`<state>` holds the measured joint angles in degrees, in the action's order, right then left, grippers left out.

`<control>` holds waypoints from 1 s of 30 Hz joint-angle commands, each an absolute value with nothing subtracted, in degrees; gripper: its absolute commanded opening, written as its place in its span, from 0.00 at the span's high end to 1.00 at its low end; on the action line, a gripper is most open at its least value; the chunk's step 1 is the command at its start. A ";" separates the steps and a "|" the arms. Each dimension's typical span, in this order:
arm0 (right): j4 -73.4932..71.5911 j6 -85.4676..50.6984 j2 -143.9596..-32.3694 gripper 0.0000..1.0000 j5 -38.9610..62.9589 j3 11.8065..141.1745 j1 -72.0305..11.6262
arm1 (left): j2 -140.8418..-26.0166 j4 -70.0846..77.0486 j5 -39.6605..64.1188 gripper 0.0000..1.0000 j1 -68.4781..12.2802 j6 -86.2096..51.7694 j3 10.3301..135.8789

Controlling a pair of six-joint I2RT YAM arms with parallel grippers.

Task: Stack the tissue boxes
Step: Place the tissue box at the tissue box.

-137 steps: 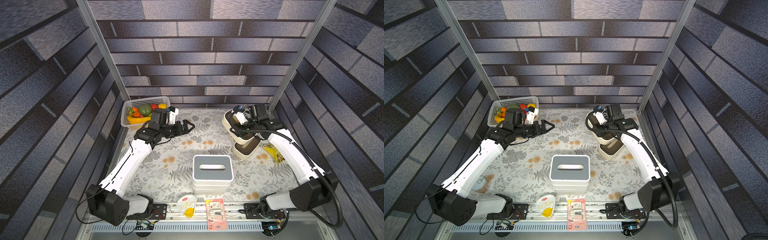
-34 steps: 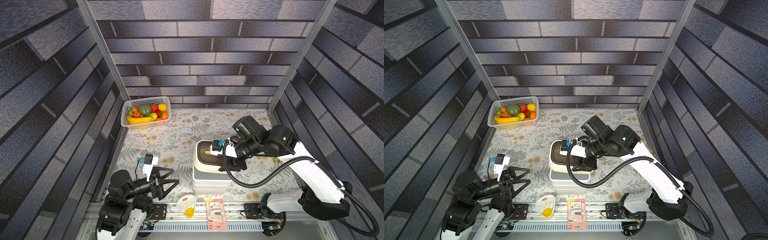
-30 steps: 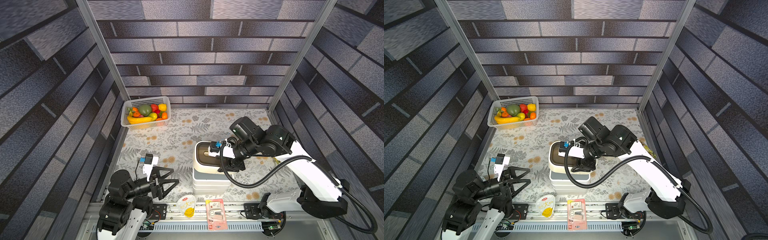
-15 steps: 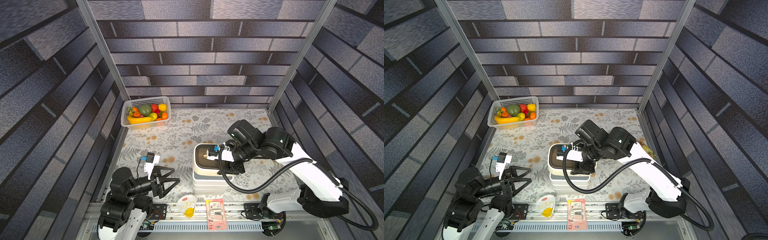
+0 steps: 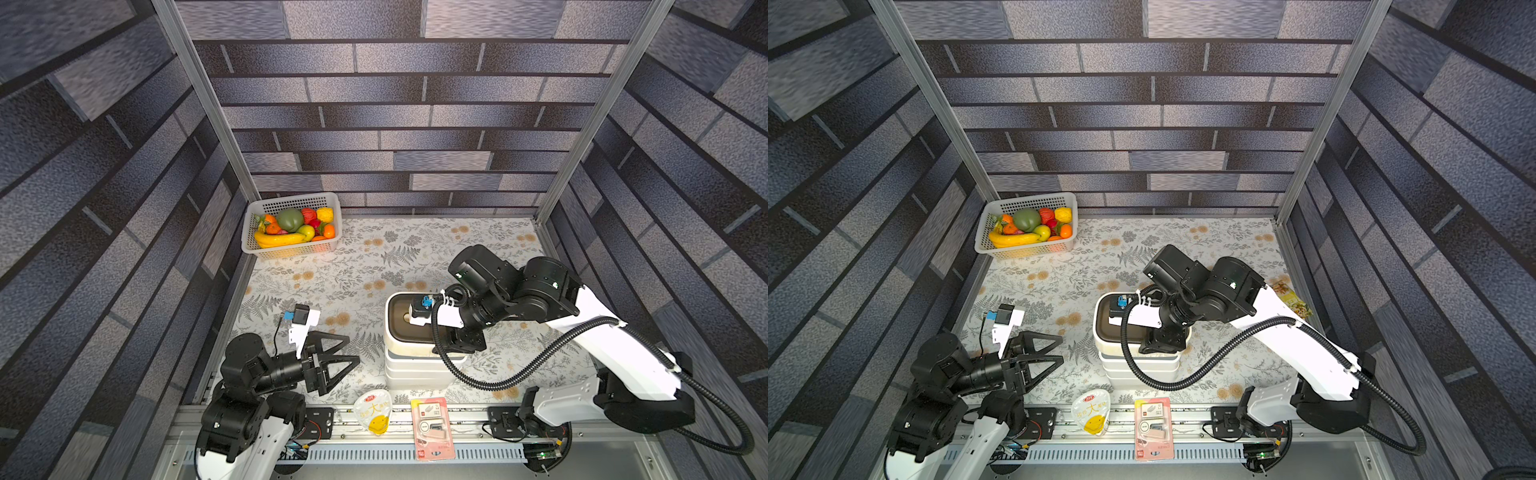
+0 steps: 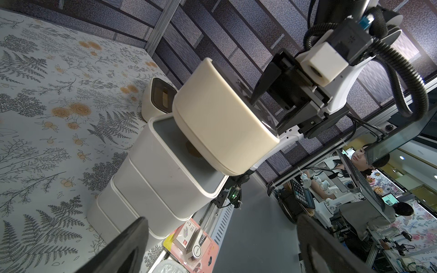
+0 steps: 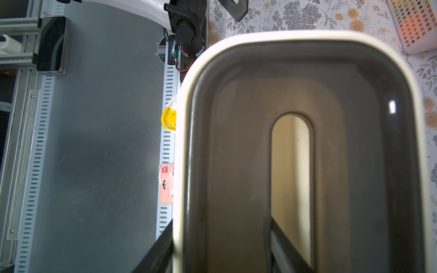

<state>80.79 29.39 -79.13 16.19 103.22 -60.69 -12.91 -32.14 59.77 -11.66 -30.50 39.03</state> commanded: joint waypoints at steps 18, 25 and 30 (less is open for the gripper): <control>79.27 28.56 -78.73 0.59 14.57 102.48 -61.71 | -14.19 -33.16 56.10 0.00 -16.03 -29.89 38.75; 78.86 28.48 -77.79 0.59 14.57 101.65 -61.74 | -14.24 -33.75 55.08 0.00 -16.83 -29.75 38.76; 78.57 28.40 -77.78 0.59 14.59 101.33 -61.85 | -14.39 -34.03 54.47 0.00 -17.44 -29.77 38.85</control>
<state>80.64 28.95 -79.37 14.55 101.27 -61.17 -13.98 -33.47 55.13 -16.88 -30.48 39.03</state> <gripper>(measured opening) 0.529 0.997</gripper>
